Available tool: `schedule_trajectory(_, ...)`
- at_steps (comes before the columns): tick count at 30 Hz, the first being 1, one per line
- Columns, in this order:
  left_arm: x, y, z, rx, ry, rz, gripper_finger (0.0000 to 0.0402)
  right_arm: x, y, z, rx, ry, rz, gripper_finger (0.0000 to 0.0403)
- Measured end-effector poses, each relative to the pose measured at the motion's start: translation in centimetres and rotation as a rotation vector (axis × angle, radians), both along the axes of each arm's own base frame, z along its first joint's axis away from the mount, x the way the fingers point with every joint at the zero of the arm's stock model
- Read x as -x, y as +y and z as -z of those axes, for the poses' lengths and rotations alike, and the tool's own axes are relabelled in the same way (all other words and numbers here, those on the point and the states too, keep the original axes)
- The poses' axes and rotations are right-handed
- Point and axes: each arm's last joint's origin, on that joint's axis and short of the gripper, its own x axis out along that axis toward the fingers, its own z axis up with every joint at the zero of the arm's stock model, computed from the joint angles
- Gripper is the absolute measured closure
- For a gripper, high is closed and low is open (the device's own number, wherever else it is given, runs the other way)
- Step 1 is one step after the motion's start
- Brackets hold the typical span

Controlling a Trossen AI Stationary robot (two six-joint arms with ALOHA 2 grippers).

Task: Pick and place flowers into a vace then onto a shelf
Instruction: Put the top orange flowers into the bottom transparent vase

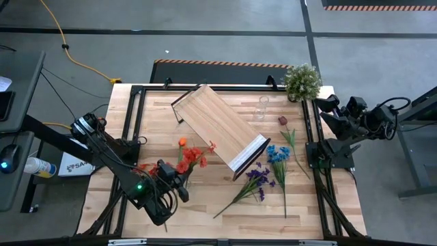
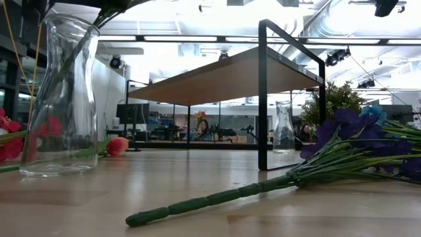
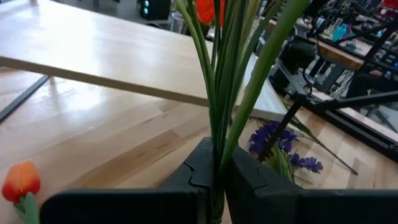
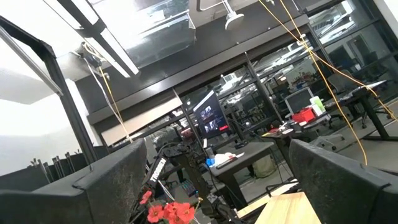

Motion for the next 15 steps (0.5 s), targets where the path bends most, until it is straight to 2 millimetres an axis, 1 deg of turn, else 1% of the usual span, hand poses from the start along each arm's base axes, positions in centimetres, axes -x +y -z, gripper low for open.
schedule_trajectory(15,-0.01,-0.04,0.04,0.013,0.011,0.007,0.0341,0.00,0.01,0.00,0.001,0.000,-0.002,0.0022)
